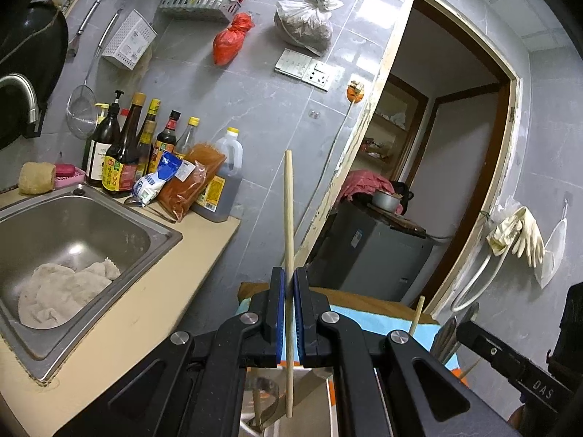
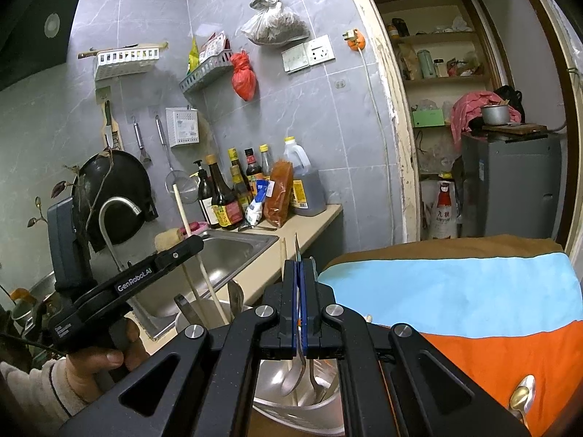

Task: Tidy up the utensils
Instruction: 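Open the left tool to drop the chopstick in the caddy while the right releases the spoon, then move both tools back down to the gold and silver spoons on the blanket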

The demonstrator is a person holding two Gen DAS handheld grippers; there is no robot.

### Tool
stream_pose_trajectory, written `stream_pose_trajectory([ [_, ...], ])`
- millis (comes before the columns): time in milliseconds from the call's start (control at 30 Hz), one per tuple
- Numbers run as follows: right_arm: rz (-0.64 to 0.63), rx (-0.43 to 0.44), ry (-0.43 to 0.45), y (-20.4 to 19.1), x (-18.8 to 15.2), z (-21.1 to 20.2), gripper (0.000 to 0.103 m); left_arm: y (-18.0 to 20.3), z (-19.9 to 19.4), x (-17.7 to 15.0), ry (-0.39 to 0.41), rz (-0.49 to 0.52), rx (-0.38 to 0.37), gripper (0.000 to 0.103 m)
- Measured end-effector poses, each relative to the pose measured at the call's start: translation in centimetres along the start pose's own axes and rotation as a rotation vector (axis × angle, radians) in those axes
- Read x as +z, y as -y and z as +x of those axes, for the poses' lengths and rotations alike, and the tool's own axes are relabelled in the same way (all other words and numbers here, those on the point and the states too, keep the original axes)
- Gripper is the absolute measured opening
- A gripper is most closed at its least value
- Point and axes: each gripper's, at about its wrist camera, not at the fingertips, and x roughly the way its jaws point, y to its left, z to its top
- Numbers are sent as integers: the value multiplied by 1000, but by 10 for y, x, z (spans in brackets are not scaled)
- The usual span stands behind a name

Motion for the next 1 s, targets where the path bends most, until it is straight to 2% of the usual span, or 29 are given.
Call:
stream_pose_trajectory([
  [100,3,0,-7,0,-2,0,2,0,-2,-2,-33,6,6,7],
  [167,10,1,-14,0,-2,-1,2,-1,-3,-3,-56,4,6,16],
  [233,22,3,-17,1,-2,-1,2,-1,-6,-4,-78,-2,-15,31],
  [300,32,6,-17,3,-1,-3,2,1,-10,-4,-74,7,-17,38],
  [400,39,8,-4,4,1,-9,2,6,-14,-3,-73,20,-16,42],
  [533,40,5,21,5,9,-19,2,10,-24,2,-51,7,-23,55],
  [600,40,-4,38,7,13,-27,2,16,-29,5,-36,16,-29,59],
  [700,46,-26,62,11,19,-41,4,30,-38,9,-17,44,-36,69],
  [767,54,-40,82,16,24,-50,11,42,-43,12,-6,59,-48,76],
  [833,67,-53,109,23,27,-63,38,51,-47,14,4,67,-59,83],
  [867,74,-61,128,26,28,-71,42,58,-49,14,10,74,-63,84],
  [1000,65,-103,166,38,35,-96,45,82,-55,14,25,105,-82,95],
])
